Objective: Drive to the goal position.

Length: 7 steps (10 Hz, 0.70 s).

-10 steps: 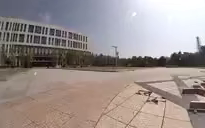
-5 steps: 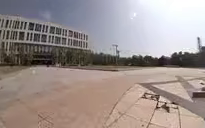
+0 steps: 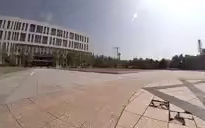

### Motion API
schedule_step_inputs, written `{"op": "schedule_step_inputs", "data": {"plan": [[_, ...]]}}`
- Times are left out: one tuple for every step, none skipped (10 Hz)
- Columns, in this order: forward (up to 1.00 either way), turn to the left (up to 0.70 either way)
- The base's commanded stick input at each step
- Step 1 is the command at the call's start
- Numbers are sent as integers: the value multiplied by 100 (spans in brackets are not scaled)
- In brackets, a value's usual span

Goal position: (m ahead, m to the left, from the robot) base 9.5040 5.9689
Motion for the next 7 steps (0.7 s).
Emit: {"op": "schedule_step_inputs", "data": {"plan": [[61, 0], [61, 0], [61, 0], [61, 0], [61, 0], [61, 0], [60, 0]]}}
